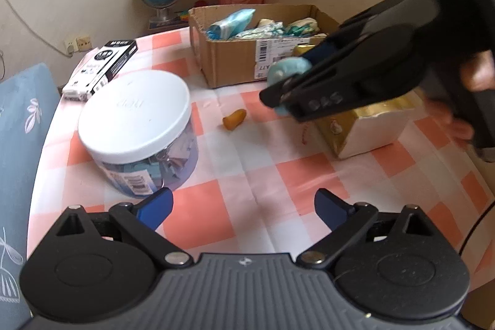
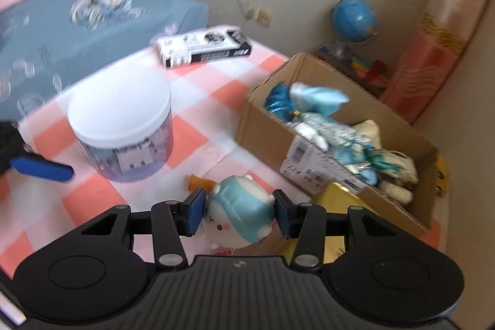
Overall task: Organize soft objects
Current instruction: 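Close right tool on the light-blue plush toy and lift it, then grasp the orange earplug with left tool while right tool holds the plush toy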
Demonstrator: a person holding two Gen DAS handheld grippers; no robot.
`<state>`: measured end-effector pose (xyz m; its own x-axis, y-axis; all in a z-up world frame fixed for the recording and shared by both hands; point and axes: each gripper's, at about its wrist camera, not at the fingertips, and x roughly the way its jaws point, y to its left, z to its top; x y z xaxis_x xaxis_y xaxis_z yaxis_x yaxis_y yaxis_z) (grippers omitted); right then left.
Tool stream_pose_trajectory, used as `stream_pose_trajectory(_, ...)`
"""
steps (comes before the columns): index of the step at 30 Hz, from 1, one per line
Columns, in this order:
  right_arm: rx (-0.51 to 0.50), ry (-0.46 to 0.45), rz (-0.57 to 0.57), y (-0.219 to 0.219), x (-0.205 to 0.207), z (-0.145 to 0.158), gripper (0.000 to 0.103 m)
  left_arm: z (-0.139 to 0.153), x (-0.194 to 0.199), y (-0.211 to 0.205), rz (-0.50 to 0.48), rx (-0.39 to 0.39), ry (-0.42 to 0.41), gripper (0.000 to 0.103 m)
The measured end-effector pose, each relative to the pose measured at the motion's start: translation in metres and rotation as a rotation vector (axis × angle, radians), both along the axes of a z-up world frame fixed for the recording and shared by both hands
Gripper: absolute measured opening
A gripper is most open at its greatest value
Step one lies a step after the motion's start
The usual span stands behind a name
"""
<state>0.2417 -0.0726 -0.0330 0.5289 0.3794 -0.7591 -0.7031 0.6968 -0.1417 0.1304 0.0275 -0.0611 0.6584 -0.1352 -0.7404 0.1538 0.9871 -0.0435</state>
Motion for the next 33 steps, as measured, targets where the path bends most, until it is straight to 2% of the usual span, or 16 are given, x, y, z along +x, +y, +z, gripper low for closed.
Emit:
stream_pose_trajectory(2,0.028,-0.013,-0.029,-0.008,-0.007,0.009,0.052,0.002,0.0,-0.003,-0.017,0.014,-0.013,0.095)
stream_pose_trajectory(7,0.09,-0.053,-0.106,-0.034,-0.029,0.029,0.052,0.006,0.005,-0.014,-0.049,0.035,-0.031,0.081)
stream_pose_trajectory(9,0.12,-0.071,-0.146,-0.047,-0.039,0.036,0.052,0.009,0.008,-0.02,-0.058,0.04,-0.04,0.079)
stream_pose_trajectory(16,0.196,-0.107,-0.265,-0.085,-0.063,0.048,0.052,0.011,0.031,-0.036,-0.023,0.062,-0.072,0.063)
stream_pose_trajectory(22,0.234,-0.121,-0.336,-0.109,-0.073,0.046,0.052,0.001,0.053,-0.044,0.065,0.071,-0.061,0.06)
stream_pose_trajectory(33,0.283,-0.114,-0.354,-0.126,-0.076,0.034,0.052,-0.02,0.073,-0.065,0.205,0.175,-0.061,0.058)
